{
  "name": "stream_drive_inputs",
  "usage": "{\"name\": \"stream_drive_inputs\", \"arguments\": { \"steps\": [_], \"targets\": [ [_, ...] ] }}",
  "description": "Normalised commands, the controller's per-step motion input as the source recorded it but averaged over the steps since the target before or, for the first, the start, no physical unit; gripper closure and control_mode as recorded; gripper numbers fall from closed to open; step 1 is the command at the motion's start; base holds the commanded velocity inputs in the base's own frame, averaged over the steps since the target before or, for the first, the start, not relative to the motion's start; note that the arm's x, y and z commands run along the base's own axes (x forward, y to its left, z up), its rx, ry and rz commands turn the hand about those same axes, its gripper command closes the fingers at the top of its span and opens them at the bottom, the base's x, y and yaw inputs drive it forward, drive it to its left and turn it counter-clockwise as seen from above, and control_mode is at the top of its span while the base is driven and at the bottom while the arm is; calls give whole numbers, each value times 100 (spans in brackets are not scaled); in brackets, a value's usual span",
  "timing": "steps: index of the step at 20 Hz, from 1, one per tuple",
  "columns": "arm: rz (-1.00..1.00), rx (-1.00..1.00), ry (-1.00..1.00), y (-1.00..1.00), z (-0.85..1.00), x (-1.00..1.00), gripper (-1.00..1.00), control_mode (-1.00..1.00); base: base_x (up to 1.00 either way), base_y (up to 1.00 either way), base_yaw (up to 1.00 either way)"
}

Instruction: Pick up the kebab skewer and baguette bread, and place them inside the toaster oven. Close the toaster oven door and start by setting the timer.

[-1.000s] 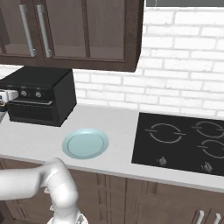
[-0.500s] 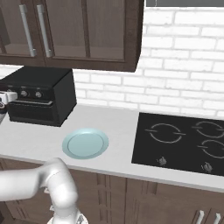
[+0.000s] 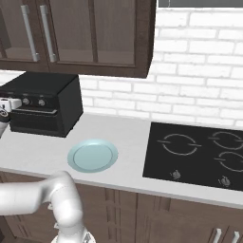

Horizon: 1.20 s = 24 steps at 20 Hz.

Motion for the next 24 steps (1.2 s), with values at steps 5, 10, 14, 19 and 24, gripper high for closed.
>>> {"name": "stream_drive_inputs", "arguments": {
  "steps": [5,10,14,19,24],
  "targets": [
    [0,0,0,-2,0,1,-100,-100,0,0,0],
    [0,0,0,0,0,-9,-100,-100,0,0,0],
    [0,0,0,0,0,-7,-100,-100,0,0,0],
    [0,0,0,0,0,0,-100,-100,0,0,0],
    [0,0,0,0,0,0,100,-100,0,0,0]
  ]
}}
